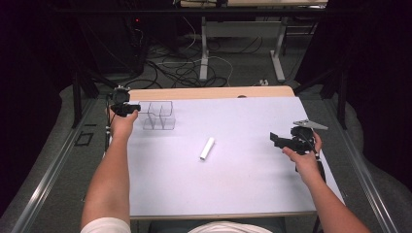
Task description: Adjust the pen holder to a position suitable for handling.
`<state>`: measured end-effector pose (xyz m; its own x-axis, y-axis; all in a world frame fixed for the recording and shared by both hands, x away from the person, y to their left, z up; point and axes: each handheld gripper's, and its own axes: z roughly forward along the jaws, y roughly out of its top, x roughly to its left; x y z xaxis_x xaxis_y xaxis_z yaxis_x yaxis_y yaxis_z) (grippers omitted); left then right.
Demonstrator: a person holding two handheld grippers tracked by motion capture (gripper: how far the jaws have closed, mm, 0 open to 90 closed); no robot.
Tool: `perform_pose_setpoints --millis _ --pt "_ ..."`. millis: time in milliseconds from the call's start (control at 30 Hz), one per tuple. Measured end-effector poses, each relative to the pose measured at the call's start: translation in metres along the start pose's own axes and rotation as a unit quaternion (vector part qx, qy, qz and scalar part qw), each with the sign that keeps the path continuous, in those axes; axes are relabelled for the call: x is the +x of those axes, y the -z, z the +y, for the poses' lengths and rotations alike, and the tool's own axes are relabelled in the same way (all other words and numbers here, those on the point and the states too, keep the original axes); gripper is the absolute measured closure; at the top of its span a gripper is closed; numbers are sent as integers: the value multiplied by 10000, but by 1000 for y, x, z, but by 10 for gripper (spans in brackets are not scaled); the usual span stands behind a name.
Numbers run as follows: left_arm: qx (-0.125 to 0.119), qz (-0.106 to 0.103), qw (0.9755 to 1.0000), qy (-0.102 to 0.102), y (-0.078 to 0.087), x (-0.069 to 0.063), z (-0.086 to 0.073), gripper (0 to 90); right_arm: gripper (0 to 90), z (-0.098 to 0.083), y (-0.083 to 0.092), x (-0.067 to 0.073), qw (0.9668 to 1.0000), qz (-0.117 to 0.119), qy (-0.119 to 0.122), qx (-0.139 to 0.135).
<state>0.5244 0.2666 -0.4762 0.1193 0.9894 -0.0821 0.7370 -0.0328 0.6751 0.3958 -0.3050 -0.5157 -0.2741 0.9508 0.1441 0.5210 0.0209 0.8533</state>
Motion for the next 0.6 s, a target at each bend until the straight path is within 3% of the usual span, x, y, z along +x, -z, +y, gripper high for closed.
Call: perform_pose_setpoints --millis 367,600 --pt "61 25 10000 44 -3 -5 -1 872 94 -1 -1 1 10000 10 -23 27" --pt "94 76 9999 81 -2 -6 -1 879 101 -1 -1 1 10000 6 -30 39"
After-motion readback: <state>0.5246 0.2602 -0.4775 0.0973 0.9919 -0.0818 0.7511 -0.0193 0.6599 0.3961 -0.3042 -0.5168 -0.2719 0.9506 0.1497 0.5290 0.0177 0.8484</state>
